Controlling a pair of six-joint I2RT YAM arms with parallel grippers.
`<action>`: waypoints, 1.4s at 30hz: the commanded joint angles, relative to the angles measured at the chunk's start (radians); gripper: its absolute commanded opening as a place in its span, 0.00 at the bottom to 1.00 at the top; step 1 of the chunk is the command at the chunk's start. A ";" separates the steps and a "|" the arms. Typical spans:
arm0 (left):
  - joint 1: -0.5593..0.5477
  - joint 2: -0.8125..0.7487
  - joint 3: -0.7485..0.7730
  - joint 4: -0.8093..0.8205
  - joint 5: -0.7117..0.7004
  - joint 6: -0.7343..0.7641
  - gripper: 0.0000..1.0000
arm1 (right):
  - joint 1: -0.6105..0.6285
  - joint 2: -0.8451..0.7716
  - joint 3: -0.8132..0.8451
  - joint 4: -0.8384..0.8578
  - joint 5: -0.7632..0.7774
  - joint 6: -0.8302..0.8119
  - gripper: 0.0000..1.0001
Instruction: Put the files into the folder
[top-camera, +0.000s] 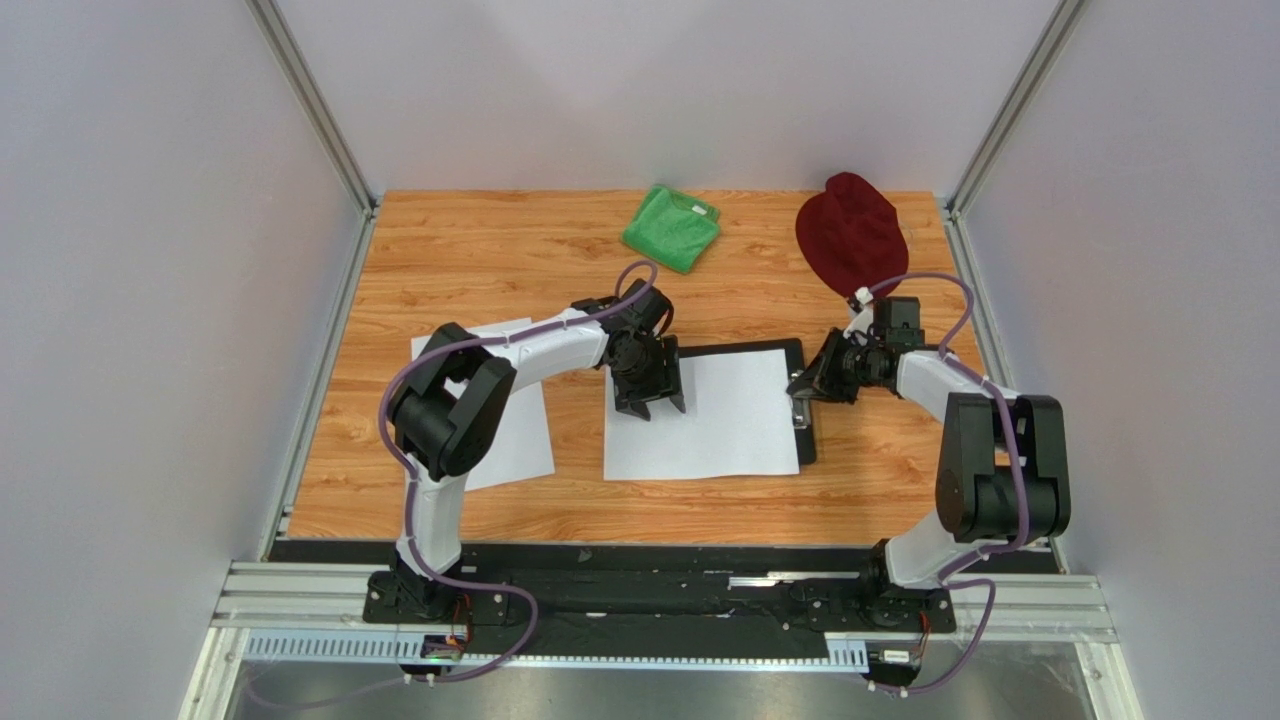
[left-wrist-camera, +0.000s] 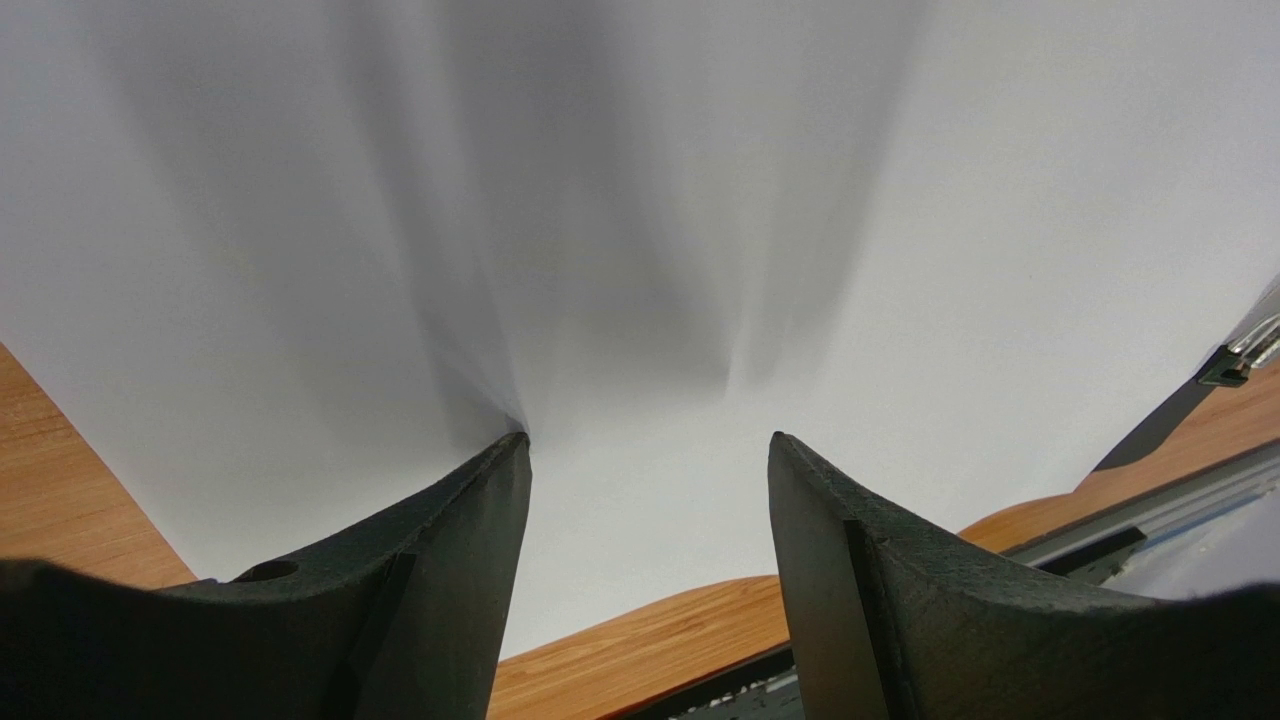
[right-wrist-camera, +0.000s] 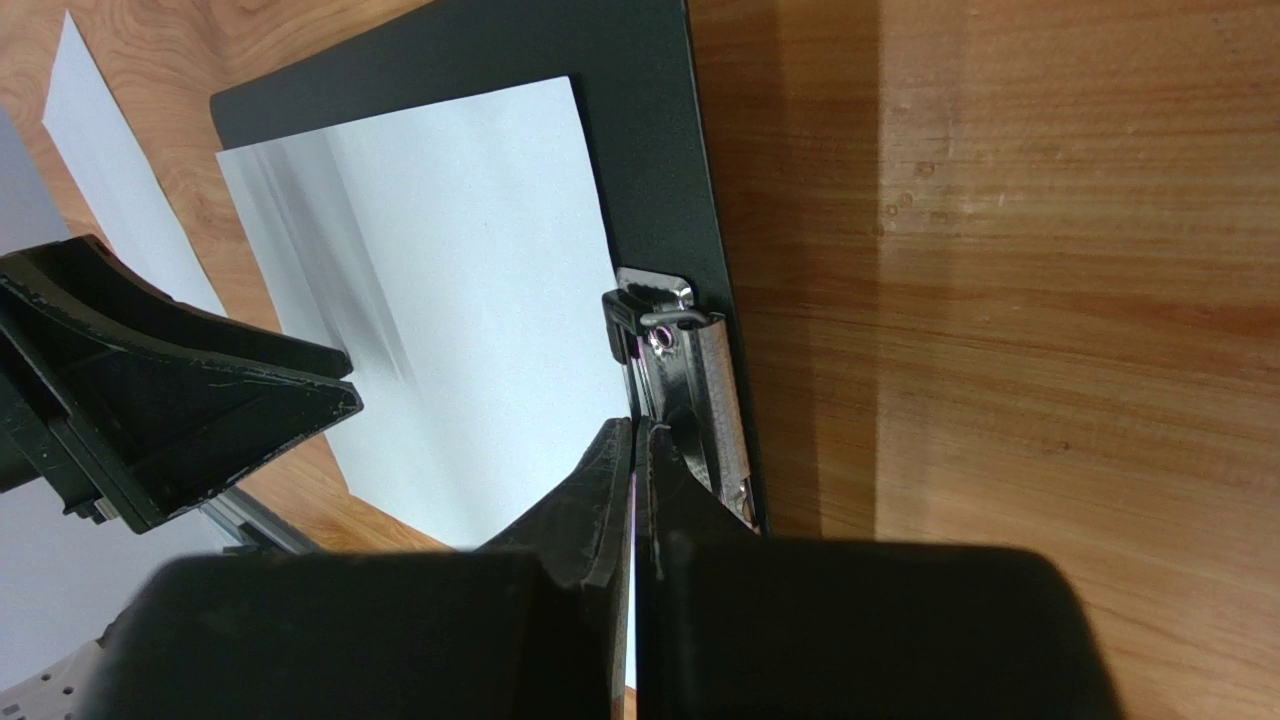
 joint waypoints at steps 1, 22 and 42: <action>0.005 0.071 0.005 0.002 -0.008 0.048 0.69 | 0.008 0.020 -0.008 0.054 -0.104 0.032 0.00; 0.066 -0.324 -0.053 -0.080 -0.036 0.185 0.89 | 0.008 0.017 0.006 0.001 0.023 -0.033 0.00; 0.187 -0.229 -0.325 0.091 0.006 0.125 0.90 | -0.041 0.012 -0.006 0.062 -0.149 0.029 0.00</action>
